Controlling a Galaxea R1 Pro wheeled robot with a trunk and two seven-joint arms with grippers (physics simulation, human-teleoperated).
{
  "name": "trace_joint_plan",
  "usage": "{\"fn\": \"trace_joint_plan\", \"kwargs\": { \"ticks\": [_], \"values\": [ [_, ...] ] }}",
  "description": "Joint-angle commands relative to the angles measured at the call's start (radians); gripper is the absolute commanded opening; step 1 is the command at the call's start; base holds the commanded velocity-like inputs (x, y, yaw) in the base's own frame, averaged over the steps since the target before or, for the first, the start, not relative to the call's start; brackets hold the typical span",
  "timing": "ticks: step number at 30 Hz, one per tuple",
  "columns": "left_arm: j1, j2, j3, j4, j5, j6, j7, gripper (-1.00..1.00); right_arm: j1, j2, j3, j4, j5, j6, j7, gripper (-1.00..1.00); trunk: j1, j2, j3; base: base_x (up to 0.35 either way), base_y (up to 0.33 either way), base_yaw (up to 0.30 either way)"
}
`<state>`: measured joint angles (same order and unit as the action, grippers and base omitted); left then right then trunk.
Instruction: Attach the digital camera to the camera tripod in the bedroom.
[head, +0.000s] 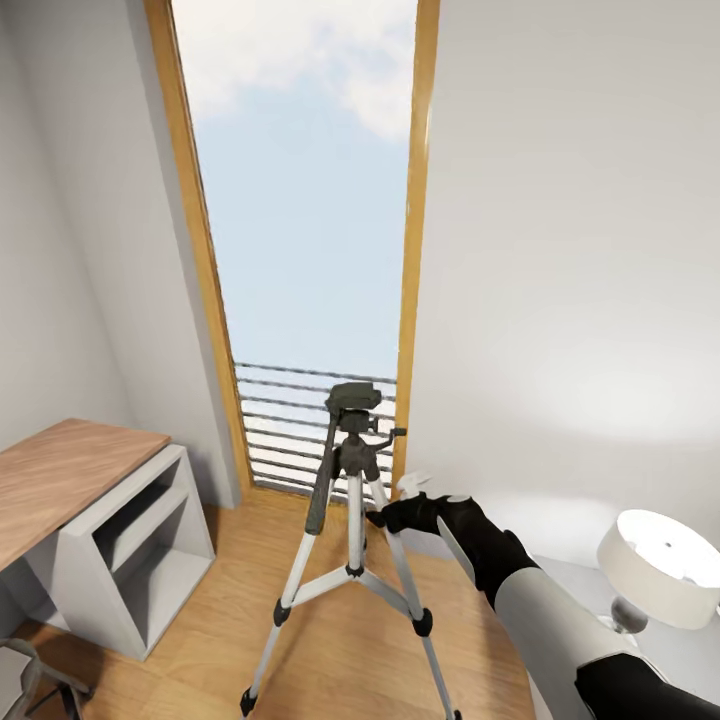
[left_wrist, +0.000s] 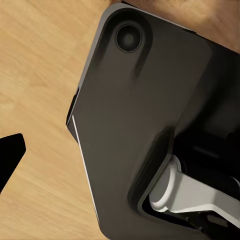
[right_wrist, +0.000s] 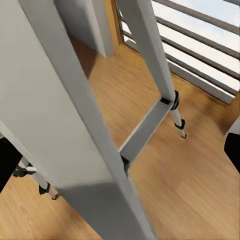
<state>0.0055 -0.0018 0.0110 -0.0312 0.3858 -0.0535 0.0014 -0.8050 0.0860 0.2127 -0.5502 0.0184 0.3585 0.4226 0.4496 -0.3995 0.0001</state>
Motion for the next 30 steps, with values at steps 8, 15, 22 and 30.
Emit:
{"fn": "trace_joint_plan", "kwargs": {
  "ticks": [8,15,22,30],
  "values": [
    [0.001,0.000,0.001,-0.001,0.005,-0.002,0.000,1.00,0.000,0.000,0.000,0.009,0.002,-0.021,0.002,1.00,0.000,-0.001,0.000,0.020,0.000,0.000],
    [0.001,0.000,0.001,-0.001,0.005,-0.002,0.000,1.00,0.000,0.000,0.000,0.051,0.007,-0.027,0.002,1.00,0.000,-0.001,0.000,0.002,0.000,0.000],
    [0.001,0.000,0.001,-0.001,0.005,-0.002,0.000,1.00,0.001,0.000,0.000,0.059,0.007,-0.028,0.002,1.00,0.000,-0.001,0.000,0.000,0.000,0.000],
    [0.001,0.000,0.001,-0.001,0.005,-0.002,0.000,1.00,0.000,0.000,0.000,0.061,0.006,-0.029,0.002,1.00,0.000,-0.001,0.000,0.000,0.000,0.000]
  ]
}}
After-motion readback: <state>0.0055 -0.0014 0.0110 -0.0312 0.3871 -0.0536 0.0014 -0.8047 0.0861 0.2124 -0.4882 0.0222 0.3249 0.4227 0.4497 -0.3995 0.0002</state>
